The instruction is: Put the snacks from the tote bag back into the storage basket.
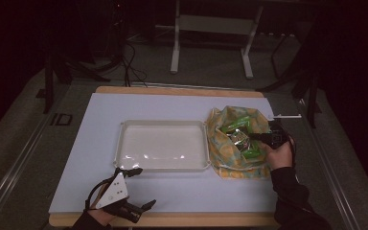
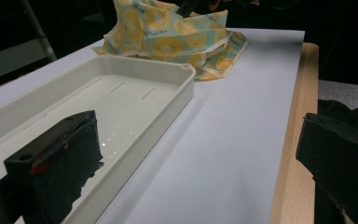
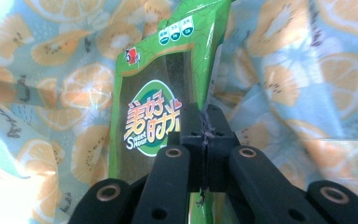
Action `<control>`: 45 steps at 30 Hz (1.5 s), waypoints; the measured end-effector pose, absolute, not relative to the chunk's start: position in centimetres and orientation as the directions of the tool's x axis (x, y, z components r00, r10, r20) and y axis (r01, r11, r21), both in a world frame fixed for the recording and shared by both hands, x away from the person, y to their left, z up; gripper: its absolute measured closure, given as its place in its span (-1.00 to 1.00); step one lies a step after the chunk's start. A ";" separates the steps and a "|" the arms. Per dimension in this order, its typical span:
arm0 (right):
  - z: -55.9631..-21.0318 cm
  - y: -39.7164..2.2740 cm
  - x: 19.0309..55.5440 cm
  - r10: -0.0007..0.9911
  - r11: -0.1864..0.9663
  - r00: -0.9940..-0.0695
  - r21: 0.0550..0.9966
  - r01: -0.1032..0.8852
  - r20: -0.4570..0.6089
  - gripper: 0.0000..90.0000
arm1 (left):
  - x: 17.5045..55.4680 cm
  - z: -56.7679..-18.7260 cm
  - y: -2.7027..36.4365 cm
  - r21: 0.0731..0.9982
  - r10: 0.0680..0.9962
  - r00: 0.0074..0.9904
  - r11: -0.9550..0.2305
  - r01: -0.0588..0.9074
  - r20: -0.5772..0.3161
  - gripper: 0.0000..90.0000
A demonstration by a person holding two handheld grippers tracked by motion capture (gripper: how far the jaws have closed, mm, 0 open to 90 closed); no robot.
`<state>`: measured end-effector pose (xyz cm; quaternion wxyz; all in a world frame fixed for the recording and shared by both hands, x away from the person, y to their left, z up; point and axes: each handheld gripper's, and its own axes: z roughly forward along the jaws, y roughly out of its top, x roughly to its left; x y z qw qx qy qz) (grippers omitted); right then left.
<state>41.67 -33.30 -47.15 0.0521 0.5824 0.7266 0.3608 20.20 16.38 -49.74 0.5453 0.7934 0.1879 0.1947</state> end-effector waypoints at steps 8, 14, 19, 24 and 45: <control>-46.1 -34.2 41.2 0.885 0.029 -0.304 0.612 0.790 0.351 0.98 | 20.2 -49.7 16.4 0.939 0.510 0.853 -0.334 0.083 0.106 -0.99; -45.6 -35.2 40.6 0.886 -0.009 -0.283 0.624 0.781 0.367 0.98 | 20.2 -49.7 16.4 0.940 0.510 0.853 -0.333 0.078 0.110 -0.99; -45.1 -36.0 40.2 0.887 -0.029 -0.271 0.632 0.775 0.373 0.98 | 20.2 -49.7 16.4 0.940 0.511 0.853 -0.333 0.078 0.110 -0.99; -44.6 -36.7 39.7 0.886 -0.050 -0.260 0.637 0.769 0.384 0.98 | 20.2 -49.7 16.4 0.940 0.511 0.852 -0.333 0.079 0.110 -0.99; -44.0 -40.0 37.5 0.888 -0.123 -0.208 0.647 0.753 0.411 0.98 | 20.2 -49.7 16.3 0.940 0.508 0.853 -0.334 0.068 0.119 -0.99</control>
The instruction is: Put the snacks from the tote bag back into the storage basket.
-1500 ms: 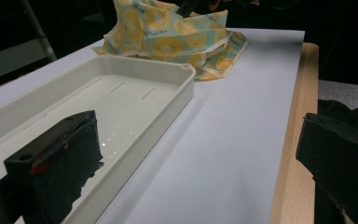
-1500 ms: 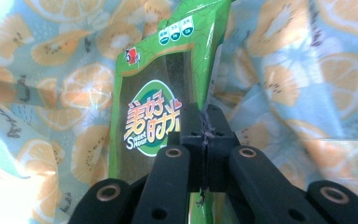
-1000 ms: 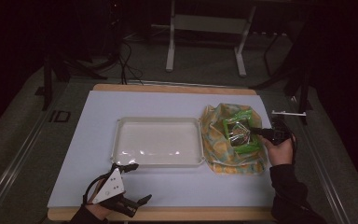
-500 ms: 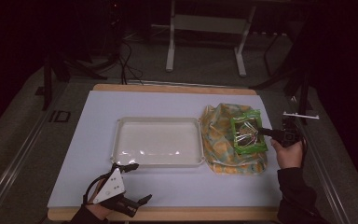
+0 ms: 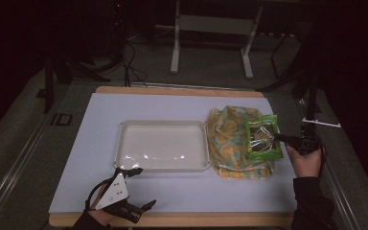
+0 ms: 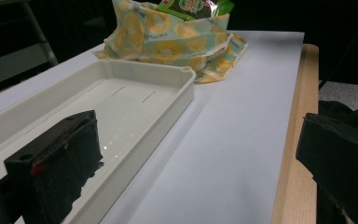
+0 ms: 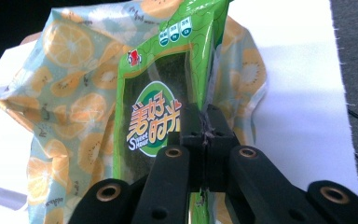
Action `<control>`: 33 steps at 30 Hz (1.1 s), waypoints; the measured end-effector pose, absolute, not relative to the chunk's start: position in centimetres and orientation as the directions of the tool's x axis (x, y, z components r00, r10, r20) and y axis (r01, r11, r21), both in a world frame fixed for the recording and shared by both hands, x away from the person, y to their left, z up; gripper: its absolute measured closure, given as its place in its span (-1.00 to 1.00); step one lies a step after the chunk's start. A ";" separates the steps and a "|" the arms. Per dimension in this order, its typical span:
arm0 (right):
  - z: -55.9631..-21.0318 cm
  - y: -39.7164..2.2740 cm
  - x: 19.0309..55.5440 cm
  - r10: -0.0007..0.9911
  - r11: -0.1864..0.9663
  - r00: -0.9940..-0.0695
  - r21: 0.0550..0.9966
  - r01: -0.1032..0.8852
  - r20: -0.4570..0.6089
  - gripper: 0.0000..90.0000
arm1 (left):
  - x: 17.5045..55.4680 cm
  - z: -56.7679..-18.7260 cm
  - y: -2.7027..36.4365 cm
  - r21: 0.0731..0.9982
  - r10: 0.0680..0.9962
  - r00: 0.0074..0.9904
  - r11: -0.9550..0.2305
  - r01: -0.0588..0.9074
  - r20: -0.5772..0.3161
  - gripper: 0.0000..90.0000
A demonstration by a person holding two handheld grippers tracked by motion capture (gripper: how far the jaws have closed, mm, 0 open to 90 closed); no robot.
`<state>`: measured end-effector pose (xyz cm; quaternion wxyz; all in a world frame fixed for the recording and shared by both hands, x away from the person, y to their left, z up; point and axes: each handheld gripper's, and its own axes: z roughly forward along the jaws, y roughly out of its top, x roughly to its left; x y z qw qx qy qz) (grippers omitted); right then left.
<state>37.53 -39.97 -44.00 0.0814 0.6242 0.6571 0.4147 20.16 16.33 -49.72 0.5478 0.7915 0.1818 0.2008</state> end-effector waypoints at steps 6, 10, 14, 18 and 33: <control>-43.6 -40.5 37.0 0.888 -0.131 -0.202 0.648 0.750 0.413 0.98 | 20.2 -49.7 16.3 0.940 0.506 0.854 -0.333 0.068 0.118 -0.99; -43.4 -40.9 36.7 0.887 -0.141 -0.199 0.655 0.743 0.417 0.98 | 20.1 -49.7 16.3 0.940 0.507 0.854 -0.334 0.068 0.118 -0.99; -43.0 -41.5 36.1 0.885 -0.152 -0.197 0.664 0.732 0.421 0.98 | 20.2 -49.7 16.3 0.940 0.506 0.854 -0.336 0.069 0.118 -0.99; -42.5 -42.2 35.6 0.881 -0.179 -0.187 0.672 0.718 0.434 0.98 | 20.2 -49.7 16.3 0.939 0.507 0.854 -0.336 0.069 0.119 -0.99; -39.3 -41.8 35.1 0.867 -0.199 -0.216 0.710 0.675 0.449 0.98 | 20.2 -49.7 16.3 0.940 0.508 0.853 -0.334 0.067 0.120 -0.99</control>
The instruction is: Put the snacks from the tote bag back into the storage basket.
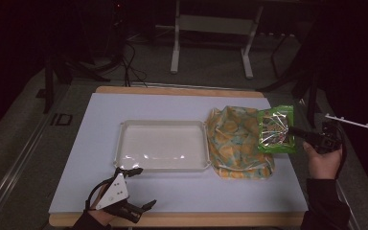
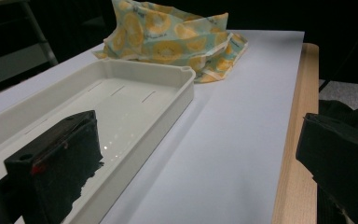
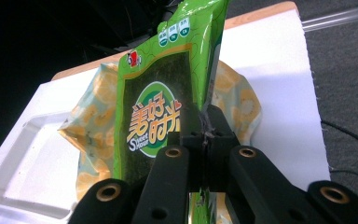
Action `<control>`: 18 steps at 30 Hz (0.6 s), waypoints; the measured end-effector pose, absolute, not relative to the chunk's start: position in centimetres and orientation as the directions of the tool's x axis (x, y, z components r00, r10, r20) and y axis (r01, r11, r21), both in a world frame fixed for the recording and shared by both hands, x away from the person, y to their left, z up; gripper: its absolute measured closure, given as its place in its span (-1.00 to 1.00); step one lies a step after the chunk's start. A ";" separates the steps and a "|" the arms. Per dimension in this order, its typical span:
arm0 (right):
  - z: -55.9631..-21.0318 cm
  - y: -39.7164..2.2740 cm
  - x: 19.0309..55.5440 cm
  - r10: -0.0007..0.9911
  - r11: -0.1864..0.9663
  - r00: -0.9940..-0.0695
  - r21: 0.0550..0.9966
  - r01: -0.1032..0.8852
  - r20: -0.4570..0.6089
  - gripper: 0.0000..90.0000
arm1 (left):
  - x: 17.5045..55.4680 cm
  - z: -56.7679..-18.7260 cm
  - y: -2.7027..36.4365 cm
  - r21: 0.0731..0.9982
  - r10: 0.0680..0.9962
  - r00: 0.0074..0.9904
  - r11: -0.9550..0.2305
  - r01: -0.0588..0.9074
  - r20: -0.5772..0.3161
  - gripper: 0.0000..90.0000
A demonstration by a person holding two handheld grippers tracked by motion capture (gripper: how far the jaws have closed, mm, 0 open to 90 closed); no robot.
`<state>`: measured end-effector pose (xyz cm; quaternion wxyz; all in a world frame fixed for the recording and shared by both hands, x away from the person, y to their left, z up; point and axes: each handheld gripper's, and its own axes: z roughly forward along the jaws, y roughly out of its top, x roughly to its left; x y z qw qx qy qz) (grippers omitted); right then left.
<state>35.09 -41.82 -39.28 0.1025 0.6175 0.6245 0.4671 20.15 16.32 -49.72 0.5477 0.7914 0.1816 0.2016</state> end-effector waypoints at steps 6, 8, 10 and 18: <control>-38.1 -41.1 35.0 0.865 -0.193 -0.235 0.726 0.660 0.444 0.97 | 20.1 -49.7 16.3 0.940 0.509 0.852 -0.334 0.065 0.122 -0.99; -37.3 -40.8 34.9 0.864 -0.189 -0.246 0.736 0.650 0.439 0.97 | 20.1 -49.7 16.3 0.940 0.509 0.852 -0.334 0.065 0.122 -0.99; -37.1 -40.7 34.9 0.864 -0.189 -0.251 0.743 0.642 0.437 0.97 | 20.1 -49.7 16.3 0.940 0.509 0.852 -0.335 0.064 0.123 -0.99; -35.4 -39.5 35.1 0.860 -0.173 -0.283 0.763 0.623 0.426 0.97 | 20.1 -49.7 16.3 0.940 0.508 0.852 -0.336 0.063 0.124 -0.99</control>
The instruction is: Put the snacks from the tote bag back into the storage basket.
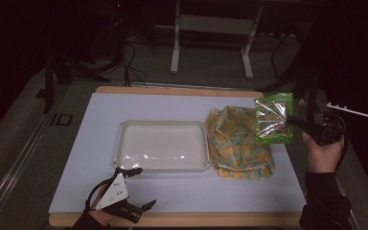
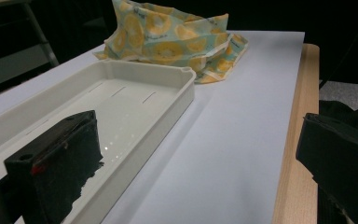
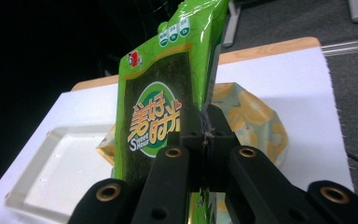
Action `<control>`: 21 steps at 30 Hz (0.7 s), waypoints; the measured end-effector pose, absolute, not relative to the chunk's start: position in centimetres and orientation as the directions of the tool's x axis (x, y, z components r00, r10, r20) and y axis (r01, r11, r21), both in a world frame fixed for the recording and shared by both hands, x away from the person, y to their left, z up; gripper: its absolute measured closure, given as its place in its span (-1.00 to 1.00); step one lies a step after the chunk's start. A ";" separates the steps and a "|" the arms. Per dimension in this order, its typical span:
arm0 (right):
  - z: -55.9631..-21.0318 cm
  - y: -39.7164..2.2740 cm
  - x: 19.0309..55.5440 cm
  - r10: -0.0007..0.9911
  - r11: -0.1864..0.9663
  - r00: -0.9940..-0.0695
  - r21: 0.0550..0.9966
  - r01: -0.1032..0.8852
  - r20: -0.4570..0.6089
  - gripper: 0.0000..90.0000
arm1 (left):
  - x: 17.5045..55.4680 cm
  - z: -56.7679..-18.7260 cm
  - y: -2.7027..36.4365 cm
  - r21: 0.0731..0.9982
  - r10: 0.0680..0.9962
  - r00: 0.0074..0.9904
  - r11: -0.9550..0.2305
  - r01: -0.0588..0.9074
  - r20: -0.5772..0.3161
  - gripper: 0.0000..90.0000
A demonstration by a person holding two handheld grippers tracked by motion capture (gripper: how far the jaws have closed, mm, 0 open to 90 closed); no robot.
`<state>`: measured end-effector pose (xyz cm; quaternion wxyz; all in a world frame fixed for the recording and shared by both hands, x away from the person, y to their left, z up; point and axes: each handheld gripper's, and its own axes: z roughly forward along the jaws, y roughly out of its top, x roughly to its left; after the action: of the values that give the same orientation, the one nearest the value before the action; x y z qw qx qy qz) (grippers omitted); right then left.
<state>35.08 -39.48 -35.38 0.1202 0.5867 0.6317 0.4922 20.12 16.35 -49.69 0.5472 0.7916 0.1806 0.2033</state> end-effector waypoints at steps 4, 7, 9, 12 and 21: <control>-34.7 -38.8 35.3 0.851 -0.172 -0.298 0.767 0.618 0.431 0.97 | 20.1 -49.7 16.3 0.940 0.508 0.852 -0.335 0.063 0.123 -0.99; -34.2 -38.2 35.4 0.848 -0.165 -0.310 0.771 0.615 0.430 0.97 | 20.1 -49.7 16.3 0.940 0.507 0.853 -0.336 0.063 0.124 -0.99; -33.9 -37.7 35.5 0.845 -0.161 -0.319 0.773 0.614 0.429 0.97 | 20.1 -49.7 16.4 0.941 0.508 0.853 -0.334 0.063 0.123 -0.99; -33.5 -37.0 35.6 0.841 -0.153 -0.332 0.778 0.609 0.426 0.97 | 20.1 -49.7 16.4 0.941 0.508 0.853 -0.333 0.063 0.123 -0.99; -32.4 -34.6 36.1 0.830 -0.119 -0.375 0.788 0.605 0.413 0.98 | 20.1 -49.7 16.4 0.941 0.507 0.853 -0.333 0.063 0.122 -0.99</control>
<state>36.06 -34.63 -32.36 0.1109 0.5481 0.6545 0.5088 20.10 16.36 -49.67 0.5486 0.7910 0.1800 0.2023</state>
